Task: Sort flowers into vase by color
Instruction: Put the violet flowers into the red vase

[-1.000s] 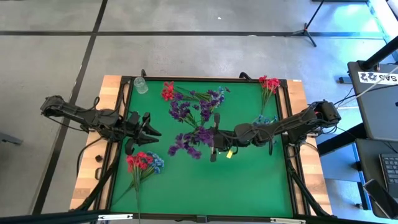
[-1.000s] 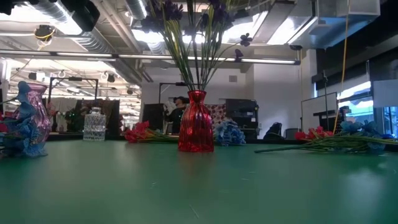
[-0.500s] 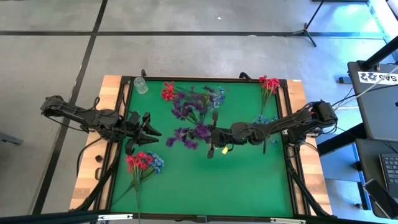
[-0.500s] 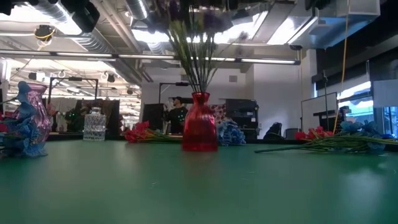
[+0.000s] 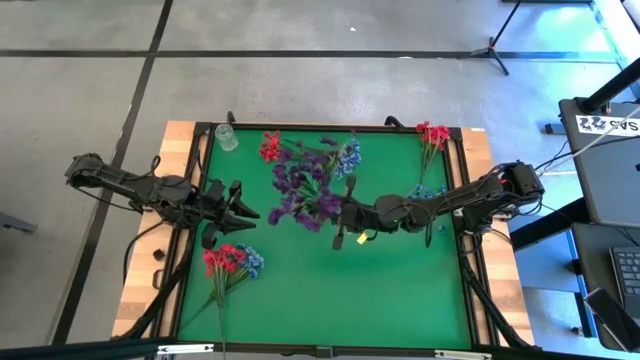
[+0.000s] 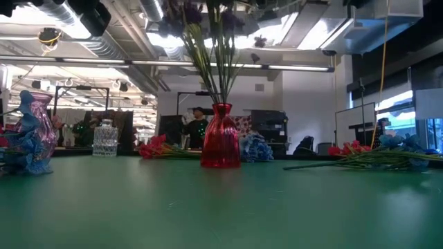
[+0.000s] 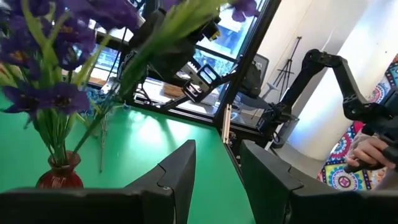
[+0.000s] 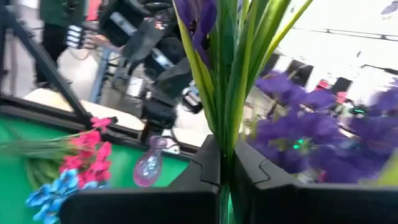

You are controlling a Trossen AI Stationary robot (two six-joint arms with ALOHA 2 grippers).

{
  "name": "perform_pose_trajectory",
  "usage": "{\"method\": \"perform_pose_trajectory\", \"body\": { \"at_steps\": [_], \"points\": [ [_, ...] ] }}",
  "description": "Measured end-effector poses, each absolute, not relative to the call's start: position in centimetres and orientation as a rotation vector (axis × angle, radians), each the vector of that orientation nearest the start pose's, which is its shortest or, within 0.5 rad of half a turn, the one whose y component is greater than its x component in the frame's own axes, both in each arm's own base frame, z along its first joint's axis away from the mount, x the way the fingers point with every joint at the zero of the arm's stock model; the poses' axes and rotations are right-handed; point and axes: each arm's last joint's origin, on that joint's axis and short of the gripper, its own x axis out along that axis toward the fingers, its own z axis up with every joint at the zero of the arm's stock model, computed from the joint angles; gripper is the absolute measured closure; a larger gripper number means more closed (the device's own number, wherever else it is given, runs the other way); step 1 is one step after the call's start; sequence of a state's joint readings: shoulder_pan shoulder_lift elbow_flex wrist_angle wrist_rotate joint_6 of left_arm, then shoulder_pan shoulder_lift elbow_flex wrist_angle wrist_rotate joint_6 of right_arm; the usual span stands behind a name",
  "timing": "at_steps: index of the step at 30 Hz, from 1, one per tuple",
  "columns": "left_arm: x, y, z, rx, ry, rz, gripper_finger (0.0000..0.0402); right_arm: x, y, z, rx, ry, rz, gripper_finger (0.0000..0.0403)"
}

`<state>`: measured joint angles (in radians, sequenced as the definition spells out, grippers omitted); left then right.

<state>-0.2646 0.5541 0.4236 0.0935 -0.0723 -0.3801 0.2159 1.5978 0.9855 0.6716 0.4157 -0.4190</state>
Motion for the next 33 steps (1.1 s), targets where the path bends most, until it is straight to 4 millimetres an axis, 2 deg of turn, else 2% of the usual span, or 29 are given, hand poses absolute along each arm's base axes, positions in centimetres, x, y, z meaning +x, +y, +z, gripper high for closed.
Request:
{"method": "perform_pose_trajectory", "body": {
  "at_steps": [6, 17, 26, 33],
  "points": [
    [13.8, -3.5, 26.6, -0.372, 0.077, -0.182, 0.0278, 34.9, 6.3, 28.6, -0.293, -0.043, -0.268, 0.0392],
    [13.8, -3.5, 26.5, -0.37, 0.086, -0.179, 0.0278, 34.8, 6.2, 27.2, -0.13, 0.074, -0.294, 0.0391],
    [13.8, -3.5, 26.5, -0.37, 0.087, -0.179, 0.0278, 34.8, 6.3, 26.9, -0.139, 0.107, -0.289, 0.0391],
    [13.8, -3.5, 26.3, -0.366, 0.112, -0.174, 0.0278, 34.5, 7.9, 27.5, -0.232, 0.06, -0.261, 0.0396]
  ]
}}
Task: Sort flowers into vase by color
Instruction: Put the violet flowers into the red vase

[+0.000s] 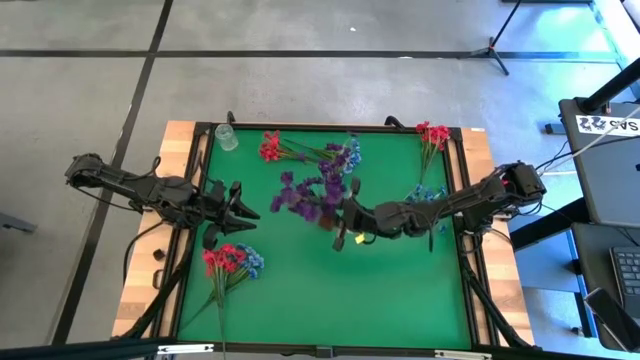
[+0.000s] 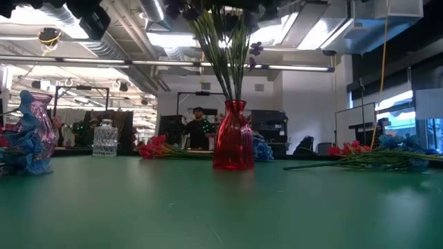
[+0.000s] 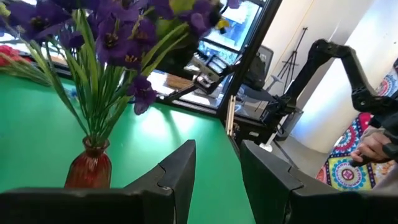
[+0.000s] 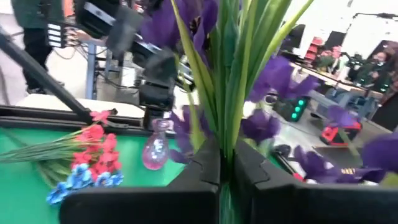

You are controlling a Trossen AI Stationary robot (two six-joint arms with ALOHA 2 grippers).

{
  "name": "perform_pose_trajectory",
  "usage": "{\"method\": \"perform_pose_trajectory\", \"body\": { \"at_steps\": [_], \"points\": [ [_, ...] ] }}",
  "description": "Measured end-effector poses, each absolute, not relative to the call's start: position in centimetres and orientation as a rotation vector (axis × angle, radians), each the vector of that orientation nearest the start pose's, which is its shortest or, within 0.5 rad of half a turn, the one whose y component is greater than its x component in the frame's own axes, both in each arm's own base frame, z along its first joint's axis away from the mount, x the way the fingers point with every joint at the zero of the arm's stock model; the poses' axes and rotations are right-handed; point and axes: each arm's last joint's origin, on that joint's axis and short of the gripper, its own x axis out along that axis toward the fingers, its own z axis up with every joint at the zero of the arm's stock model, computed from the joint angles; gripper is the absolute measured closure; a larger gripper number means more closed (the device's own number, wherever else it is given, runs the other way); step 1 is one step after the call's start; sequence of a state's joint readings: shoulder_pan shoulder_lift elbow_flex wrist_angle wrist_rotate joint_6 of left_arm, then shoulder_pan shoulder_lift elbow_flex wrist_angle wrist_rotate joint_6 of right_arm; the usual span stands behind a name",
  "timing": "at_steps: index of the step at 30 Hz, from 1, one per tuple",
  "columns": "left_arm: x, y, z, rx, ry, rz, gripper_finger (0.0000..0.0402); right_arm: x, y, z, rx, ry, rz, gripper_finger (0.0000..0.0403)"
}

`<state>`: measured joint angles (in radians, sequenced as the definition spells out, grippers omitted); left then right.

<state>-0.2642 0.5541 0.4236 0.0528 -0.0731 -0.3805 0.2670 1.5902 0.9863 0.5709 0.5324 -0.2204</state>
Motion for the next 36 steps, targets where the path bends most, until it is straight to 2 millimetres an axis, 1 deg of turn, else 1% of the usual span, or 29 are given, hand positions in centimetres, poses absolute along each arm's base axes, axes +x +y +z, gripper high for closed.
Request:
{"method": "perform_pose_trajectory", "body": {
  "at_steps": [4, 7, 11, 17, 23, 30, 33, 36],
  "points": [
    [13.8, -3.5, 26.2, -0.366, 0.113, -0.174, 0.0278, 34.3, 8.4, 27.2, -0.238, 0.069, -0.271, 0.0395],
    [13.8, -3.5, 26.2, -0.366, 0.113, -0.174, 0.0278, 33.8, 8.2, 26.3, -0.233, 0.059, -0.321, 0.0396],
    [13.8, -3.5, 26.2, -0.366, 0.113, -0.174, 0.0278, 32.9, 8.0, 25.2, -0.201, -0.007, -0.342, 0.0396],
    [13.8, -3.5, 26.2, -0.366, 0.113, -0.174, 0.0278, 31.8, 7.7, 23.7, -0.202, -0.042, -0.338, 0.0394],
    [13.8, -3.5, 26.2, -0.366, 0.113, -0.174, 0.0278, 31.1, 7.5, 22.4, -0.211, -0.026, -0.326, 0.0395],
    [13.8, -3.5, 26.0, -0.361, 0.141, -0.168, 0.0278, 30.1, 7.2, 20.5, -0.238, 0.036, -0.332, 0.039],
    [13.8, -3.5, 25.8, -0.358, 0.157, -0.165, 0.0278, 29.9, 7.1, 20.1, -0.227, 0.048, -0.335, 0.0387],
    [13.8, -3.5, 25.7, -0.357, 0.166, -0.163, 0.0278, 29.8, 7.1, 19.9, -0.218, 0.054, -0.334, 0.0375]
  ]
}}
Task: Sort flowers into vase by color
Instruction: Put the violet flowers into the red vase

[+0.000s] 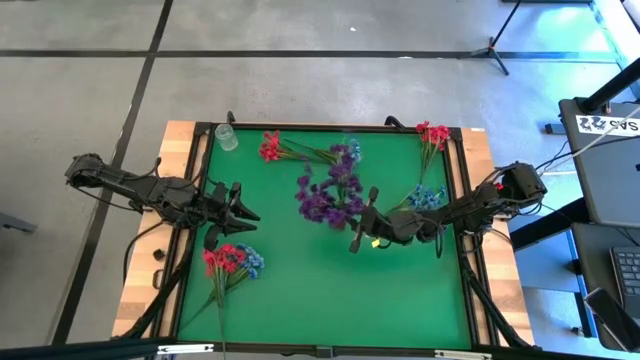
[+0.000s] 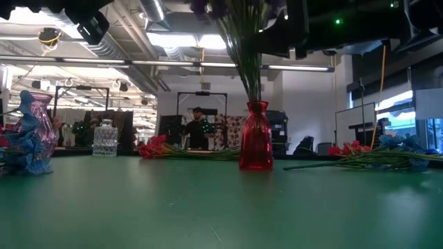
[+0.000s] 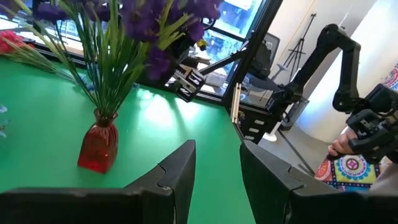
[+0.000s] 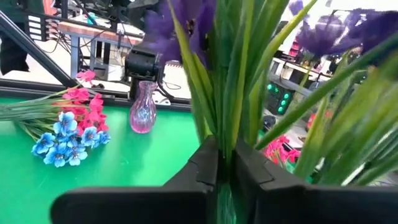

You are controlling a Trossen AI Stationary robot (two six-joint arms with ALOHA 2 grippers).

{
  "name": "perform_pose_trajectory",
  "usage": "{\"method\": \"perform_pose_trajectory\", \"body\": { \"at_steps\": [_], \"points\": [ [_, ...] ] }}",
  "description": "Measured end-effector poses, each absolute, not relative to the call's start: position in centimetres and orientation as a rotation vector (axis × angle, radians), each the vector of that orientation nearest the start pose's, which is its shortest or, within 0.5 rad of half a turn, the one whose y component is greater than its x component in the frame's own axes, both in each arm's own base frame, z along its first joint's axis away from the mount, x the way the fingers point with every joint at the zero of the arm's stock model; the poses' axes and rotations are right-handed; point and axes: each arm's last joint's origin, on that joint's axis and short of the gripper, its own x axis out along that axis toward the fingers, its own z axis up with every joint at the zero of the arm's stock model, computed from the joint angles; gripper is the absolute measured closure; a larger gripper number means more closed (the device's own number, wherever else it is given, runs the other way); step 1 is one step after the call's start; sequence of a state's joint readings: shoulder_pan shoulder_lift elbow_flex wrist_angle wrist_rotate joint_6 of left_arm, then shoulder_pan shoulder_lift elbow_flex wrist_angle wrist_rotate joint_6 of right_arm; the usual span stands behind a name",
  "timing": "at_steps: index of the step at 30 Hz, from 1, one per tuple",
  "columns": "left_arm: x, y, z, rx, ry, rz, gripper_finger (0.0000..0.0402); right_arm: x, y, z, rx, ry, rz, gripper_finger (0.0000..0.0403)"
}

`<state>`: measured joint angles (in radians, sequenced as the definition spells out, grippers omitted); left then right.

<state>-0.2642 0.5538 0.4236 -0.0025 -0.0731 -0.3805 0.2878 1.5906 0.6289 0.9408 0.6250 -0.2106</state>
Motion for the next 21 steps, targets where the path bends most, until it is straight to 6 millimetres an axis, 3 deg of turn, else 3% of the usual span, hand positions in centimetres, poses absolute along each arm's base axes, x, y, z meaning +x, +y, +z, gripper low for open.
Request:
{"method": "perform_pose_trajectory", "body": {
  "at_steps": [10, 21],
  "points": [
    [13.7, -3.5, 25.6, -0.359, 0.179, -0.161, 0.0278, 29.8, 7.1, 19.9, -0.216, 0.057, -0.335, 0.0321],
    [13.7, -3.5, 25.6, -0.359, 0.179, -0.161, 0.0278, 30.7, 7.3, 21.4, -0.19, 0.008, -0.342, 0.0267]
  ]
}}
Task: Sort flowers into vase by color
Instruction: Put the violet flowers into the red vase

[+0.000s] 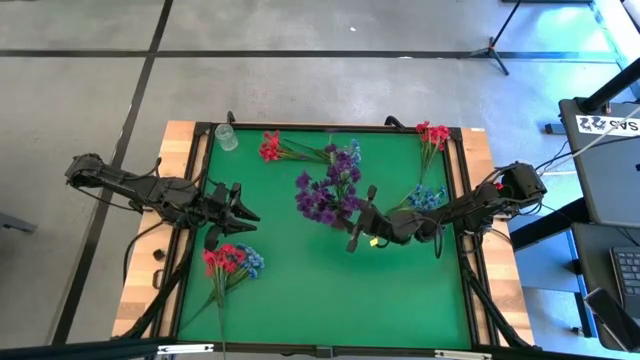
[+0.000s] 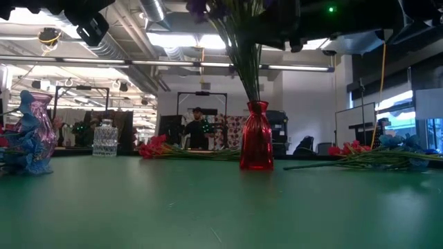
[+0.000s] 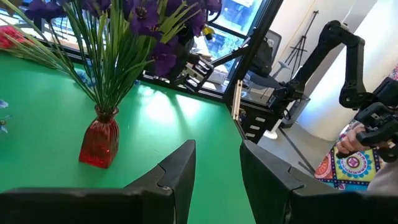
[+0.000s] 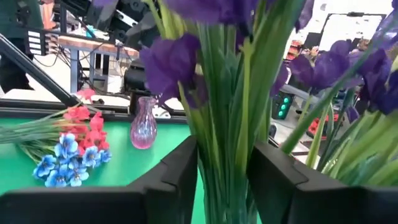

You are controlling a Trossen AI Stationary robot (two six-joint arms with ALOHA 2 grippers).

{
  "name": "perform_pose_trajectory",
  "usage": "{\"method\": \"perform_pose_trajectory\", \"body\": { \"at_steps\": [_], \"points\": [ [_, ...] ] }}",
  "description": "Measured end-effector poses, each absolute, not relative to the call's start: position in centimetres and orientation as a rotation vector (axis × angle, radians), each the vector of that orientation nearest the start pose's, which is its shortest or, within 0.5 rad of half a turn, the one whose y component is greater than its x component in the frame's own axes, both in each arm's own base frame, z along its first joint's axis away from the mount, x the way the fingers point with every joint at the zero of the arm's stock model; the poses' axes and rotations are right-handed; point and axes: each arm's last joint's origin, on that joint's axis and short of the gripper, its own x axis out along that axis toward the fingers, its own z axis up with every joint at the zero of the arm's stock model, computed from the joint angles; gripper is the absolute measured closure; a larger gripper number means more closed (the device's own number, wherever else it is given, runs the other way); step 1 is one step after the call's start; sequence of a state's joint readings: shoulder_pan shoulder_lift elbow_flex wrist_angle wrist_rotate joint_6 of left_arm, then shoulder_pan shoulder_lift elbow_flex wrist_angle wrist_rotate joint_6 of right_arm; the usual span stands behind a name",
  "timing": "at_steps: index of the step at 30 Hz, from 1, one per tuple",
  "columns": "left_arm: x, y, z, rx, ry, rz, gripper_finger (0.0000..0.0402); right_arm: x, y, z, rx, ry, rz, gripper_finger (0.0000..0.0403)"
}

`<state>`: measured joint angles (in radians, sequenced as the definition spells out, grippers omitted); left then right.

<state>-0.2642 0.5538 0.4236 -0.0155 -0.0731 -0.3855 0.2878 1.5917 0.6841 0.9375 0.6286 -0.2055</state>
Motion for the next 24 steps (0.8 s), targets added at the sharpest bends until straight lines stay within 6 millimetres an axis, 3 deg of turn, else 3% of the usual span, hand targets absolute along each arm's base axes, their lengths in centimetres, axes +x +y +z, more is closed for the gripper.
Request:
{"method": "perform_pose_trajectory", "body": {
  "at_steps": [9, 16, 24],
  "points": [
    [13.7, -3.5, 25.6, -0.359, 0.178, -0.161, 0.0278, 30.7, 7.3, 21.2, -0.088, 0.026, -0.337, 0.0197],
    [13.7, -3.5, 25.6, -0.359, 0.178, -0.161, 0.0278, 29.8, 7.2, 22.3, -0.081, 0.068, -0.308, 0.0138],
    [13.7, -3.5, 25.6, -0.36, 0.178, -0.161, 0.0278, 28.3, 6.9, 23.4, -0.077, 0.165, -0.236, 0.0119]
  ]
}}
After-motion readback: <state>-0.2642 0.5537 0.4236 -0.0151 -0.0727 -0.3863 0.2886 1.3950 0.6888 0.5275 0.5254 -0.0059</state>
